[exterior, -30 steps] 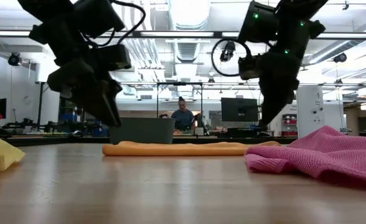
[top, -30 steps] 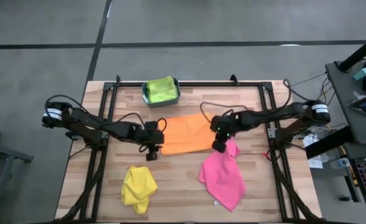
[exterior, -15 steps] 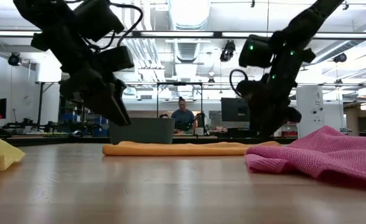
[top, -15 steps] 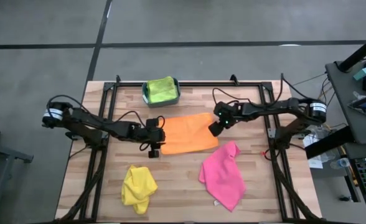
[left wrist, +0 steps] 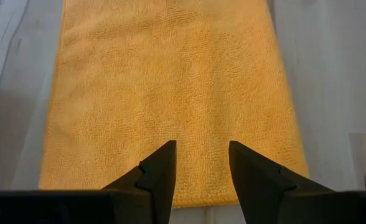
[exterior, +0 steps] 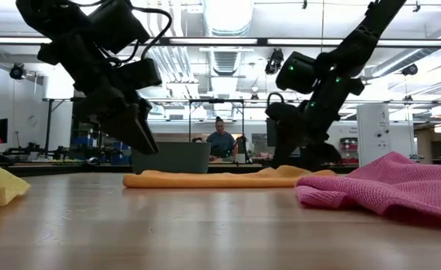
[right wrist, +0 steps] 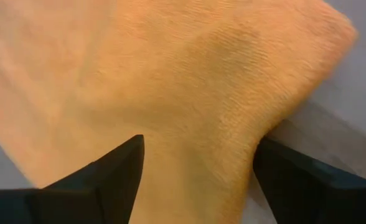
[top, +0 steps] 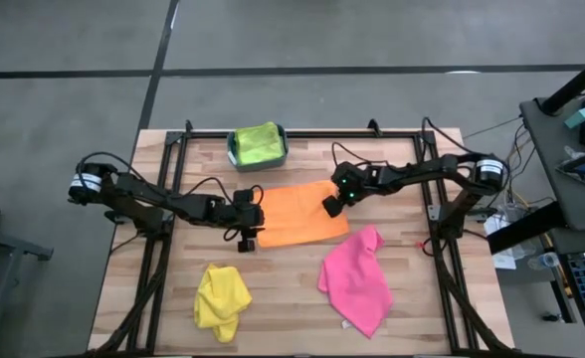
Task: Fold microfiber towels
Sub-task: Fold the orange towel
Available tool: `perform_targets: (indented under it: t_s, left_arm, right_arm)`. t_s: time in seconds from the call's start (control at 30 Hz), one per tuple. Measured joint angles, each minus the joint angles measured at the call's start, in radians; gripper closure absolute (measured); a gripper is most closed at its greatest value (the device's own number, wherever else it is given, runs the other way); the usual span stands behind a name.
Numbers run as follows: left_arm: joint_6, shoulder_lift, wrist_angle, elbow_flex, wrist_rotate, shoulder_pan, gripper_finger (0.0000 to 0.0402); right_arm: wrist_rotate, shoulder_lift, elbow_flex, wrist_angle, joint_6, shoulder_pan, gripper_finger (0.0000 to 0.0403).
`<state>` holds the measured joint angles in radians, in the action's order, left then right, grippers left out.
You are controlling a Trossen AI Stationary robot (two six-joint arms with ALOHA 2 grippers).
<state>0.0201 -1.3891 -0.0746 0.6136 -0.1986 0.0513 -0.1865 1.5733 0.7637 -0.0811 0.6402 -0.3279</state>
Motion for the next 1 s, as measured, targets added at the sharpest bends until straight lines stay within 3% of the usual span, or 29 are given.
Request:
perform_targets:
  t_s: [0.13, 0.23, 0.5, 0.53, 0.7, 1.0]
  left_arm:
    - [0.0, 0.0, 0.012, -0.002, 0.0, 0.0, 0.0269]
    - [0.0, 0.0, 0.014, -0.003, 0.0, 0.0, 0.0269]
    - [0.052, 0.019, -0.057, -0.034, 0.0, 0.0, 0.0269]
    - [0.067, 0.025, -0.074, -0.043, 0.001, 0.0, 0.0269]
    - [0.112, 0.038, -0.077, -0.101, 0.0, 0.0, 0.0269]
    - [0.131, -0.012, 0.22, -0.209, 0.028, 0.0, 0.0269]
  right_arm:
    - [-0.006, 0.002, -0.002, 0.034, 0.018, 0.0, 0.0143]
    - [-0.002, 0.002, -0.002, 0.032, 0.031, 0.0, 0.0181]
    - [0.003, -0.004, -0.002, 0.034, 0.014, 0.002, 0.0372]
    - [0.003, -0.008, -0.002, 0.033, 0.011, 0.002, 0.0381]
    - [0.015, -0.034, -0.001, 0.03, 0.048, 0.002, 0.0392]
    - [0.04, -0.015, 0.112, 0.031, 0.069, 0.07, 0.0393]
